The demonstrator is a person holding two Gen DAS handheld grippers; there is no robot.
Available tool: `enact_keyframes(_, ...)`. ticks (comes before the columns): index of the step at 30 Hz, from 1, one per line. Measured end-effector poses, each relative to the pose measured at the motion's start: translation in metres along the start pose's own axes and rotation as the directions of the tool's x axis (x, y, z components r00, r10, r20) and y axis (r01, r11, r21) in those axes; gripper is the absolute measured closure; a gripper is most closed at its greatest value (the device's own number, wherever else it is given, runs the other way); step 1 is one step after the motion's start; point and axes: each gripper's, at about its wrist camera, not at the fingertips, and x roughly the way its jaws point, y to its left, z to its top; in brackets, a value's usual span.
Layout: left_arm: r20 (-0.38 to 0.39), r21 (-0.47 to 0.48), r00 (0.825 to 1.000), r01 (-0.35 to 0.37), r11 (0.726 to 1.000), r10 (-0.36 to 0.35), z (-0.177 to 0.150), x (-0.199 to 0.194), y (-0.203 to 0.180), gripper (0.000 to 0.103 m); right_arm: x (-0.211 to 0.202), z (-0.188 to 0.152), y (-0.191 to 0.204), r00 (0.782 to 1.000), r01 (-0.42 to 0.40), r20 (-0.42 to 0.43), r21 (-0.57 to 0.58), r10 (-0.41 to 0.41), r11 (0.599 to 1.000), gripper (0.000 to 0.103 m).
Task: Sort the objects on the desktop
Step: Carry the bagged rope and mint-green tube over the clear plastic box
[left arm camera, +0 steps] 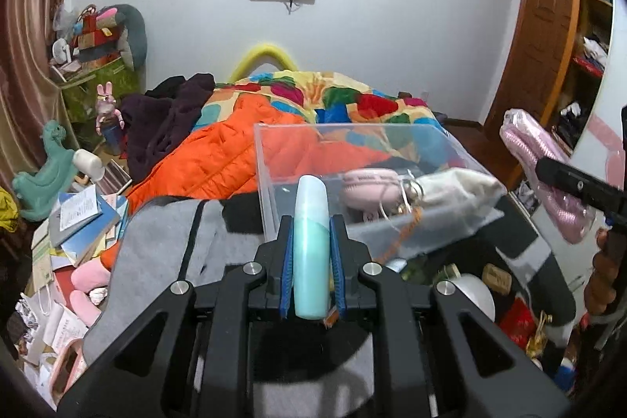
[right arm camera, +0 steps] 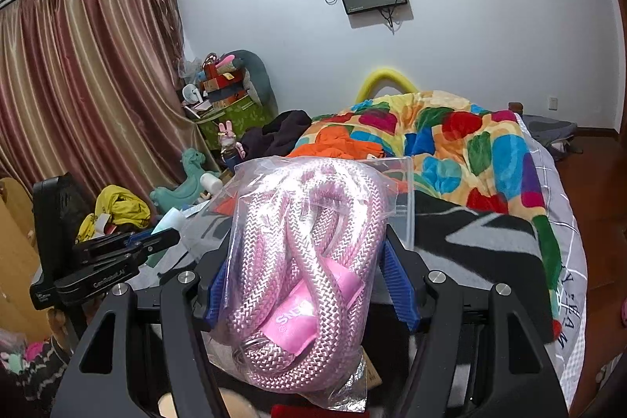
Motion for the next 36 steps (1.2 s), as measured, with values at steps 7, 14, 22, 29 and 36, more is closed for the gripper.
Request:
enact_keyframes(7, 0.021, -0.008, 1.000, 0.016, 1.000, -0.016, 0.019, 0.014, -0.002, 0.086, 0.023, 0.015, -0.002, 1.000, 0.000, 0.004, 0.002, 0.000, 1.000, 0.040)
enact_keyframes(14, 0.039, 0.000, 0.999, -0.011, 1.000, 0.011, 0.025, 0.037, -0.003, 0.086, 0.051, 0.029, -0.006, 0.998, 0.056, 0.012, 0.019, -0.056, 0.998, 0.040)
enact_keyframes(22, 0.024, 0.016, 0.998, -0.051, 0.999, 0.051, 0.019, 0.061, -0.005, 0.086, 0.086, 0.023, -0.002, 0.997, 0.075, -0.033, 0.010, -0.074, 0.997, 0.040)
enact_keyframes(29, -0.009, 0.012, 1.000, -0.024, 1.000, 0.024, 0.012, 0.073, -0.003, 0.086, 0.098, 0.014, 0.005, 0.995, 0.087, -0.049, -0.038, -0.089, 0.995, 0.040)
enact_keyframes(36, -0.011, 0.038, 0.999, -0.033, 0.999, 0.033, 0.007, 0.076, -0.010, 0.086, 0.105, 0.001, 0.019, 0.991, 0.121, -0.048, -0.120, -0.127, 0.985, 0.041)
